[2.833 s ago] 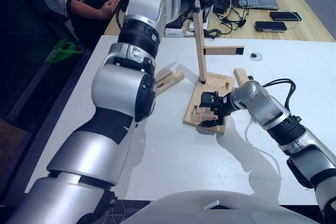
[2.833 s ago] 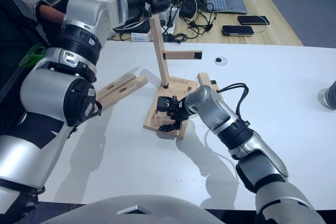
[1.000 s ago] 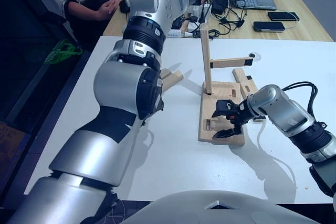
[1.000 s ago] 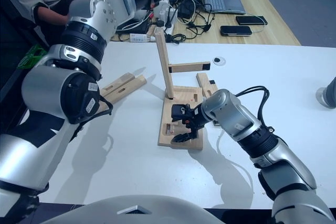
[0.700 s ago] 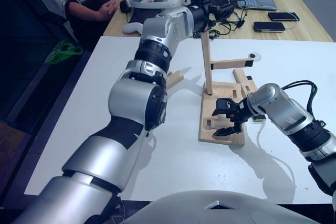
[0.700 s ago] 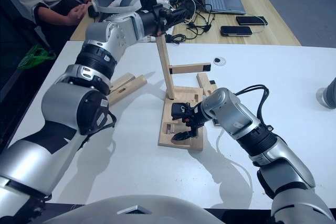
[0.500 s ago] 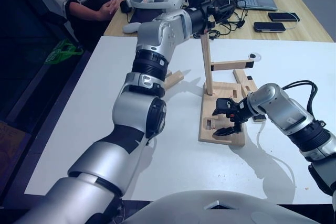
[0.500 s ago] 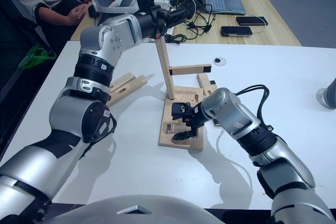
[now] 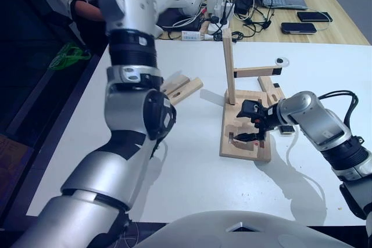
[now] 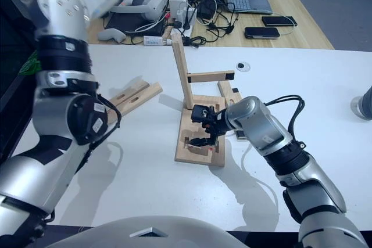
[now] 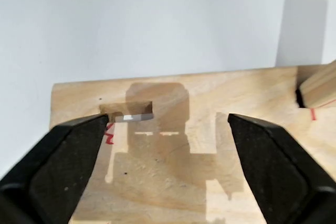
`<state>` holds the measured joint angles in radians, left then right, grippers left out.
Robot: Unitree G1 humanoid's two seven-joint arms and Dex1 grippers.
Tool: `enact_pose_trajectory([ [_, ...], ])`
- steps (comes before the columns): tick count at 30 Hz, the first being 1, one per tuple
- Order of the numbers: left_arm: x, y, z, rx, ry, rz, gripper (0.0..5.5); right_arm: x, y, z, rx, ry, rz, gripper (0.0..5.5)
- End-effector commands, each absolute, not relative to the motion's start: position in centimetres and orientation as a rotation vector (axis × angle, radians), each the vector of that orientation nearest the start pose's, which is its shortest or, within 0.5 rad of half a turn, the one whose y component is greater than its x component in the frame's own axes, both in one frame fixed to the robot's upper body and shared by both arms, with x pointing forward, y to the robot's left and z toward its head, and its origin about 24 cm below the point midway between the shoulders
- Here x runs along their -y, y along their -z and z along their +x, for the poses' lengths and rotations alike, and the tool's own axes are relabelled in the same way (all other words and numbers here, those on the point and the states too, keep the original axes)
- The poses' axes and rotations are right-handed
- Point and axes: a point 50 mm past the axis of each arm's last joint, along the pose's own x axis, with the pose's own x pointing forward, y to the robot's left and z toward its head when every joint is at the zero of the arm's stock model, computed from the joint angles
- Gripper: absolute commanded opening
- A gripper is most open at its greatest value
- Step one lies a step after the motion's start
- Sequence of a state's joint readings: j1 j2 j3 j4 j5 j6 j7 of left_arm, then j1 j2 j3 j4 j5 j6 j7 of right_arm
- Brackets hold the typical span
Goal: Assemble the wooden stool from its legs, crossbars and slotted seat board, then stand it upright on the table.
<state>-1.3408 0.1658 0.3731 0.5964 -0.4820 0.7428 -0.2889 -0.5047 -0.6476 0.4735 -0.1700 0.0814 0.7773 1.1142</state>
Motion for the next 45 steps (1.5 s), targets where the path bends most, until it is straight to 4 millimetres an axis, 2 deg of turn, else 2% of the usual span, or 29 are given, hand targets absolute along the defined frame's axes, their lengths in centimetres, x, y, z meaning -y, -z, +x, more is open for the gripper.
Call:
enact_pose_trajectory([
  [1,-15.8,-28.7,38.6,-0.005,0.520,-0.139,3.48,14.1,-12.4,26.8,-0.602,-1.218,-0.560,4.29],
  [3,-18.2,-24.3,37.0,-0.173,0.524,0.046,3.48,15.1,-12.6,25.7,-0.629,-1.205,-0.560,4.29],
  [5,-20.4,-19.2,35.0,-0.386,0.527,0.196,3.48,16.3,-11.8,24.1,-0.704,-1.200,-0.552,4.29],
  [7,-21.9,-15.5,33.9,-0.542,0.515,0.279,3.48,17.0,-10.9,23.5,-0.758,-1.179,-0.536,4.29],
  [9,-22.6,-13.5,33.6,-0.622,0.500,0.307,3.48,17.0,-10.4,23.5,-0.775,-1.156,-0.518,4.29],
  [12,-22.8,-11.3,34.3,-0.688,0.475,0.317,3.48,16.3,-9.8,23.9,-0.777,-1.143,-0.472,4.29],
  [17,-22.1,-10.3,35.3,-0.727,0.523,0.342,3.48,16.6,-9.2,22.8,-0.831,-1.124,-0.414,4.29],
  [23,-22.5,-9.1,34.9,-0.815,0.519,0.278,3.48,17.6,-9.4,22.0,-0.865,-1.101,-0.374,4.29],
  [28,-23.7,-8.0,34.7,-0.858,0.467,0.283,3.48,18.1,-9.9,21.9,-0.869,-1.092,-0.362,4.29],
  [33,-24.0,-7.4,34.5,-0.888,0.438,0.233,3.48,18.5,-10.1,21.9,-0.874,-1.058,-0.328,4.29],
  [36,-23.2,-6.9,34.0,-0.922,0.474,0.179,3.48,18.9,-9.9,22.7,-0.873,-0.977,-0.302,4.29],
  [39,-21.8,-6.4,32.7,-0.971,0.553,0.120,3.48,19.9,-9.1,25.3,-0.876,-0.727,-0.193,4.29],
  [41,-21.2,-6.4,32.0,-0.983,0.575,0.095,3.48,20.2,-8.5,26.3,-0.894,-0.620,-0.092,4.29],
  [45,-20.0,-7.3,31.4,-0.968,0.608,0.080,3.48,19.4,-7.8,26.5,-0.921,-0.574,0.032,4.29],
])
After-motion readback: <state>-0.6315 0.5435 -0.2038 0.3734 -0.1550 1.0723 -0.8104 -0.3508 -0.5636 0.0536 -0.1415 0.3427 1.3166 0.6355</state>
